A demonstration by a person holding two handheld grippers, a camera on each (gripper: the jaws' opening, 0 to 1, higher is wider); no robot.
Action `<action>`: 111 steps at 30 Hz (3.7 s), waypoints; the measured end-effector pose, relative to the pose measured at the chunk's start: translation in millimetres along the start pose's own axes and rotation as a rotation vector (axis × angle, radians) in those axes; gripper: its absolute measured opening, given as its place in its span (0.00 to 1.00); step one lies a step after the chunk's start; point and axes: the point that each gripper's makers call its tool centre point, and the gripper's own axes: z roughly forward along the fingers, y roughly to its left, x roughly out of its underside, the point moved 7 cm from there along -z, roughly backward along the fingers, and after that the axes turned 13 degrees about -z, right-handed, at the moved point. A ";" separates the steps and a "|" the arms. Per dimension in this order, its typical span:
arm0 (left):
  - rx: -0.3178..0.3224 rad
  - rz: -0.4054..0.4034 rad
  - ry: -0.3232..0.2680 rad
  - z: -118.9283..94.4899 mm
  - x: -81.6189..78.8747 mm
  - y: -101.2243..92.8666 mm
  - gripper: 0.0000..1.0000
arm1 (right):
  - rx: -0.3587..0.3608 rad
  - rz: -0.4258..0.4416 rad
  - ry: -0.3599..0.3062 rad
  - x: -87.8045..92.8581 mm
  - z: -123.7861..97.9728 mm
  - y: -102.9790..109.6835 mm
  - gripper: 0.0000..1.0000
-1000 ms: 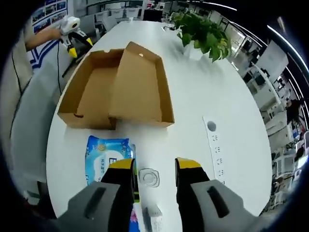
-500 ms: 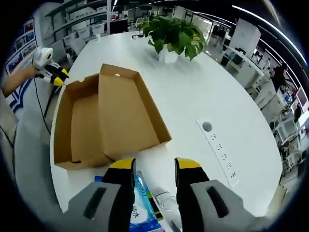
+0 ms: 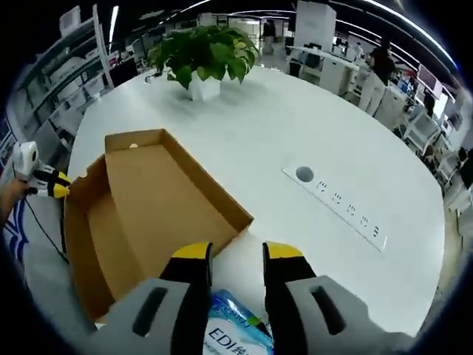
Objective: Operate the shoe box by opening the lid, removing the specified soft item, and placing it in the target area until the item is outside and the box remains undamaged.
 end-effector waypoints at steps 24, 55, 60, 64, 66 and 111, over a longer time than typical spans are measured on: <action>0.002 -0.006 -0.023 6.5 4.4 -0.7 0.05 | 0.029 0.297 0.117 18.8 57.1 7.8 0.06; 0.009 0.025 -0.013 6.0 3.9 -1.5 0.05 | 0.124 0.126 -0.007 -12.9 -4.6 16.6 0.02; 0.011 0.024 -0.020 5.2 4.6 -1.5 0.05 | 0.149 0.101 -0.046 -17.3 -17.8 21.7 0.02; 0.013 0.027 -0.024 4.7 5.0 -1.4 0.05 | 0.163 0.096 -0.080 -20.1 -28.1 26.3 0.01; 0.015 0.028 -0.026 4.3 5.3 -1.3 0.05 | 0.173 0.088 -0.103 -21.5 -34.4 29.7 0.01; 0.040 0.035 -0.071 0.7 7.7 -1.9 0.06 | 0.295 0.176 -0.425 22.3 -106.0 131.4 0.00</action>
